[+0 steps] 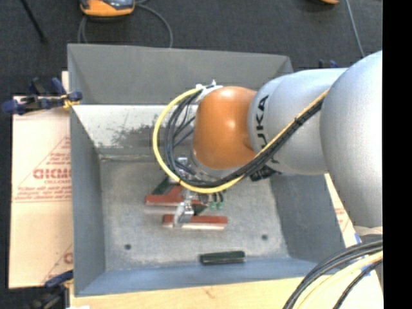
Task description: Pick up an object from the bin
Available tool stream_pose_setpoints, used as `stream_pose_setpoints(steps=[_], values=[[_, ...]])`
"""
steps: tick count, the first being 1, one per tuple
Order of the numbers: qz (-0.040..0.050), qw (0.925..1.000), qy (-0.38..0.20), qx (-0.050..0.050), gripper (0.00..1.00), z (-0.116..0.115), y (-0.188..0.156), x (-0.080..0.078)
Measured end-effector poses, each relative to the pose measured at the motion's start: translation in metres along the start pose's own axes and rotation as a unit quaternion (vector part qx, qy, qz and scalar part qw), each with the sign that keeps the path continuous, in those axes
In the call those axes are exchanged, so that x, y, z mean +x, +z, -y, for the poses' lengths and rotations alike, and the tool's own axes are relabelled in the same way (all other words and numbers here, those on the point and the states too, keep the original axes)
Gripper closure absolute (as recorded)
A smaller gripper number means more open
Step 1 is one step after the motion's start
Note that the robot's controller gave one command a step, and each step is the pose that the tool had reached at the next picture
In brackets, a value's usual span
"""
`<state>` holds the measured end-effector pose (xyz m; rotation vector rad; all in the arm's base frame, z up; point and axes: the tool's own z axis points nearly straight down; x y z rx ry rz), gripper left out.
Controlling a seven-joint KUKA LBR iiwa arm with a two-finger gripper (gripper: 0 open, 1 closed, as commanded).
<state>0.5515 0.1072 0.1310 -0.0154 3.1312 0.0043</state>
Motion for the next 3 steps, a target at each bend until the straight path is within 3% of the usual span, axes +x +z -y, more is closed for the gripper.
stream_pose_setpoints(steps=[1, 2, 3], values=[[-0.0115, 0.9982, 0.059, -0.001, 1.00, 0.0044, 0.0439, -0.0319], [-0.0111, 0.9981, 0.060, -0.002, 1.00, 0.0044, 0.0439, -0.0321], [-0.0041, 0.9982, 0.060, -0.002, 1.00, 0.0034, 0.0380, -0.0281]])
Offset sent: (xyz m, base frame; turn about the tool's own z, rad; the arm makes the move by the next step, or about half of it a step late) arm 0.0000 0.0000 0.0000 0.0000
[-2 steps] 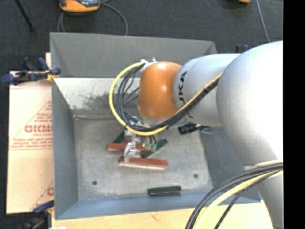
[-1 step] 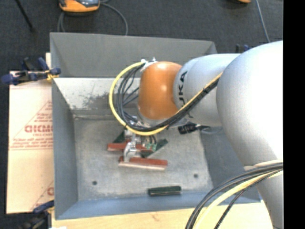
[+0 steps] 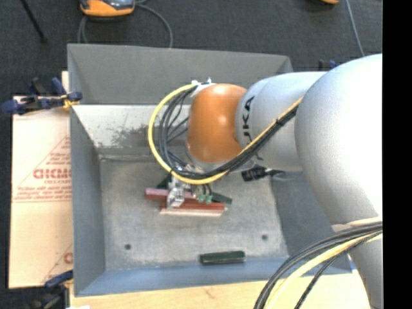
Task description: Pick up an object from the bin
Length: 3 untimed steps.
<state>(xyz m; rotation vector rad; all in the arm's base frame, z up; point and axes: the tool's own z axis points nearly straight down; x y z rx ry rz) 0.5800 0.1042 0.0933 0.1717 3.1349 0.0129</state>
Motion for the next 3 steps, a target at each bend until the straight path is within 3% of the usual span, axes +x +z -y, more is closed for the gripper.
stream_pose_setpoints(steps=[1, 2, 3], values=[[0.0004, 0.9999, -0.010, 0.003, 1.00, -0.011, -0.022, 0.002], [-0.0001, 1.0000, -0.009, 0.004, 1.00, -0.003, -0.063, 0.009], [0.0003, 1.0000, 0.006, 0.004, 1.00, -0.028, -0.116, -0.007]])
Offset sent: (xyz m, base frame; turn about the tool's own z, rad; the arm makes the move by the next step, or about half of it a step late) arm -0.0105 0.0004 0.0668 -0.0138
